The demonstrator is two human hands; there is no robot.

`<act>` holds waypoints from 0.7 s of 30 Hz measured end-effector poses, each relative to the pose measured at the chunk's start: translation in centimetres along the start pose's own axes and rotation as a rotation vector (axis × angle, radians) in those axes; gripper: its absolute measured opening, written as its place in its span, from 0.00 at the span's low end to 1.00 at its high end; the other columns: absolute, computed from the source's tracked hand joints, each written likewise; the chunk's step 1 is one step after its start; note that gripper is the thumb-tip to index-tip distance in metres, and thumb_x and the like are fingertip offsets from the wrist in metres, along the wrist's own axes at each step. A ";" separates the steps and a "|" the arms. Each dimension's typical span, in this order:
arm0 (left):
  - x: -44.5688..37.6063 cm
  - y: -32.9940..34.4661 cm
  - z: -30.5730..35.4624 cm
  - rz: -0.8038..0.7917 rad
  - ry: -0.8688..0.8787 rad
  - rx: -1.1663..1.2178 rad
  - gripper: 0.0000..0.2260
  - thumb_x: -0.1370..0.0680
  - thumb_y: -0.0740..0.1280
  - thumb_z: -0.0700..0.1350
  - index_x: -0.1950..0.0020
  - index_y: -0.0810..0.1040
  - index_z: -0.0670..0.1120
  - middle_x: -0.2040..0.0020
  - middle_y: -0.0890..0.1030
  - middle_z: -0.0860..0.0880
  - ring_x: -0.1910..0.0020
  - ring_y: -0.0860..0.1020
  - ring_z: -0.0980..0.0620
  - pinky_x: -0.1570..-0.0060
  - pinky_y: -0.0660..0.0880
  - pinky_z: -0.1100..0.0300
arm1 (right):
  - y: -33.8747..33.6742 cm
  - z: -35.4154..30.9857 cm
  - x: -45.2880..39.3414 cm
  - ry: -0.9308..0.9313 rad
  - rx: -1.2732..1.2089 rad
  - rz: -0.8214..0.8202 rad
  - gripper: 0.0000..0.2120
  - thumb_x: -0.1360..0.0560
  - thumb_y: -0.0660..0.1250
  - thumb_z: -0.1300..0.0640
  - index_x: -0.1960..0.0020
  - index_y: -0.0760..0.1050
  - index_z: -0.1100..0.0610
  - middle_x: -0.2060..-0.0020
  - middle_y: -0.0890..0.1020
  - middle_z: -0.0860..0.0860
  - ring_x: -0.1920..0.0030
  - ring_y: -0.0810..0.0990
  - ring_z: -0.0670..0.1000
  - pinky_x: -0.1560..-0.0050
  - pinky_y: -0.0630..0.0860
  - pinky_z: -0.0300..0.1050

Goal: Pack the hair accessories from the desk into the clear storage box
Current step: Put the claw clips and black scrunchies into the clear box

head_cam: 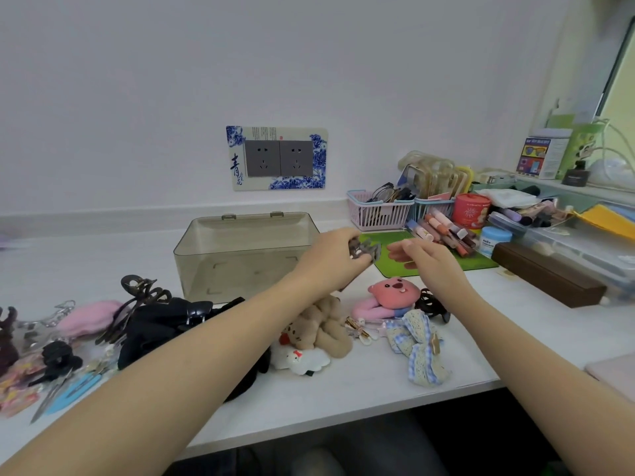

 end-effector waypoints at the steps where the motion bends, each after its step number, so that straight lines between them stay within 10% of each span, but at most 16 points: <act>1: 0.1 -0.8 0.3 0.027 0.007 0.006 0.15 0.25 0.65 0.47 0.41 0.76 0.42 0.44 0.81 0.43 0.50 0.77 0.46 0.47 0.73 0.53 | 0.0 -0.2 -0.1 0.006 -0.011 -0.015 0.13 0.20 0.55 0.57 0.51 0.79 0.52 0.57 0.83 0.49 0.51 0.81 0.49 0.43 0.76 0.49; 7: 0.7 -4.2 -0.3 0.097 -0.027 0.058 0.22 0.25 0.67 0.48 0.32 0.71 0.46 0.35 0.76 0.48 0.37 0.73 0.51 0.46 0.64 0.66 | -0.1 -1.5 -0.4 0.016 0.104 -0.039 0.13 0.21 0.57 0.57 0.47 0.80 0.56 0.53 0.83 0.51 0.53 0.79 0.47 0.45 0.73 0.44; 15: 2.8 -4.1 -1.6 0.067 -0.078 0.142 0.21 0.25 0.68 0.47 0.33 0.72 0.47 0.35 0.74 0.48 0.37 0.73 0.52 0.45 0.65 0.64 | -2.2 -0.3 1.4 0.278 0.910 -0.250 0.18 0.26 0.59 0.44 0.40 0.75 0.48 0.37 0.77 0.53 0.38 0.74 0.58 0.37 0.71 0.53; 21: 3.9 -4.2 -1.6 0.073 -0.091 0.150 0.20 0.26 0.68 0.48 0.34 0.73 0.48 0.37 0.76 0.49 0.39 0.74 0.53 0.47 0.66 0.62 | -1.7 -0.5 3.9 0.309 0.585 -0.276 0.16 0.21 0.56 0.53 0.40 0.76 0.58 0.46 0.81 0.58 0.54 0.76 0.54 0.57 0.71 0.43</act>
Point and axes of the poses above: each hand's wrist, its own x-axis away from the middle knuckle, its own y-axis out of the palm, z = x × y, the point moved 1 cm from there along -x, towards the middle knuckle
